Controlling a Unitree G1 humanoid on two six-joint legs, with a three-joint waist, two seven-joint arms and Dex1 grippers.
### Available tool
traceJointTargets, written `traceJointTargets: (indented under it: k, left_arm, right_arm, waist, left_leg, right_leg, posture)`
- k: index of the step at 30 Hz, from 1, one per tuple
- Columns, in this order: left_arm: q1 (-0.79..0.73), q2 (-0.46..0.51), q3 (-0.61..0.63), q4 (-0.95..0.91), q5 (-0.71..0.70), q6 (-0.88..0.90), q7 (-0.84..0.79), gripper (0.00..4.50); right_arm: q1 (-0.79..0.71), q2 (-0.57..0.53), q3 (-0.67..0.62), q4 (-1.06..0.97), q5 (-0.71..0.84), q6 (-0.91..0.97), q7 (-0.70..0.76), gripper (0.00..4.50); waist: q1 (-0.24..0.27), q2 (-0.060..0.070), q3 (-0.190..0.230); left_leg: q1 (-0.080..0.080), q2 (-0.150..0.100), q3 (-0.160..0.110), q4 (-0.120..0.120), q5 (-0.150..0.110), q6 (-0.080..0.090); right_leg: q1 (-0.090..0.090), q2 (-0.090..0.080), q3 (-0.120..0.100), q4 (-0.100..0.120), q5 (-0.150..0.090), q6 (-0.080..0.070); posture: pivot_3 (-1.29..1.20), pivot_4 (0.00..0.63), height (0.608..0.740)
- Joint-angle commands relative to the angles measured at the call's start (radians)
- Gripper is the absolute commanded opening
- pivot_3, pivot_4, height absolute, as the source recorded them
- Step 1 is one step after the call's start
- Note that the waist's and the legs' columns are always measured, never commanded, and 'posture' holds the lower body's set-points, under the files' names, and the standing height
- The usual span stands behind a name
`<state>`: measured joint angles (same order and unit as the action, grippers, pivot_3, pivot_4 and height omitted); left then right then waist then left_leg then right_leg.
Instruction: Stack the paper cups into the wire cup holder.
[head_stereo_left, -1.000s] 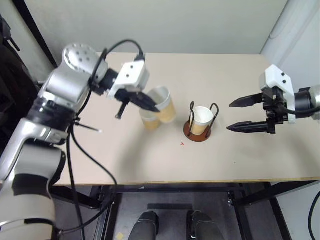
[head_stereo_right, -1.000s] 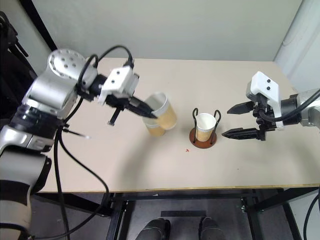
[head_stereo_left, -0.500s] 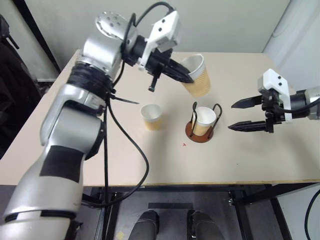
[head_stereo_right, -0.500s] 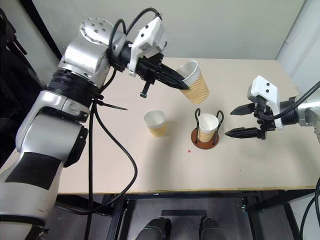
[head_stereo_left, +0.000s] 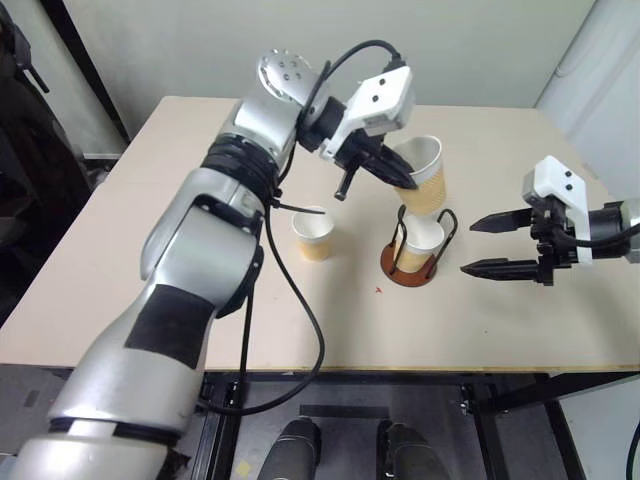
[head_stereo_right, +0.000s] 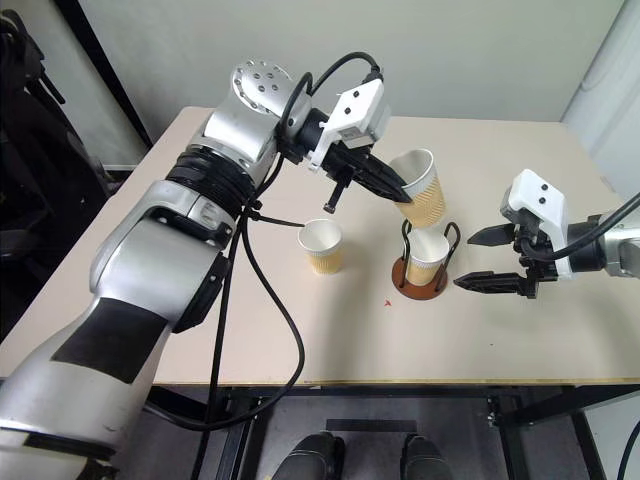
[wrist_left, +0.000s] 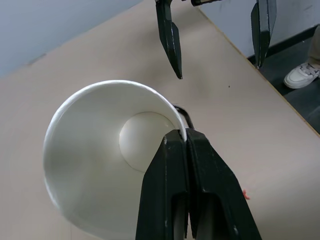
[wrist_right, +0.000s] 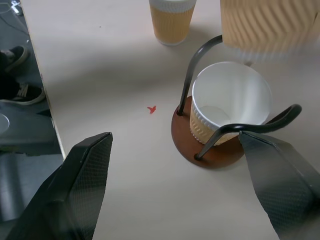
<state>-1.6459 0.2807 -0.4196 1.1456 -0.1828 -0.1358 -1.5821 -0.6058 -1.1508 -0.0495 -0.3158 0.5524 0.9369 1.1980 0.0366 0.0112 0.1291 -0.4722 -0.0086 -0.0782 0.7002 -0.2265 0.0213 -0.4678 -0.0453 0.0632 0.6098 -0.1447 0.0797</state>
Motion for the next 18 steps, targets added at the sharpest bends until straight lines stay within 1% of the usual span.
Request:
traceJointTargets:
  k: [1,8,18]
  left_arm:
    - [-0.039,-0.018,0.038,0.007,0.028,-0.04,-0.032,0.03]
    - [-0.004,-0.046,0.047,0.039,0.129,-0.114,-0.014,0.03]
    - [0.021,-0.081,0.09,0.069,0.211,-0.146,0.028,0.03]
  right_arm:
    - [0.006,-0.023,-0.062,-0.036,0.027,0.013,-0.02,4.2]
    - [0.027,-0.022,-0.075,-0.053,0.05,0.023,-0.048,4.2]
    - [0.029,-0.024,-0.071,-0.061,0.07,0.027,-0.067,4.2]
  waist:
    - [0.0,0.0,0.0]
    - [0.0,0.0,0.0]
    - [0.0,0.0,0.0]
  left_leg:
    - [0.0,0.0,0.001,0.001,0.0,0.0]
    - [0.002,-0.001,0.004,0.002,0.0,0.002]
    - [0.002,-0.005,0.009,0.003,-0.002,0.007]
  right_leg:
    - [0.0,0.0,0.001,0.0,0.0,0.0]
    - [0.001,0.0,0.009,0.0,0.002,0.004]
    - [0.0,0.0,0.018,0.0,0.003,0.011]
  posture:
    - [0.0,0.15,0.74]
    - [0.0,0.15,0.74]
    - [0.0,0.15,0.74]
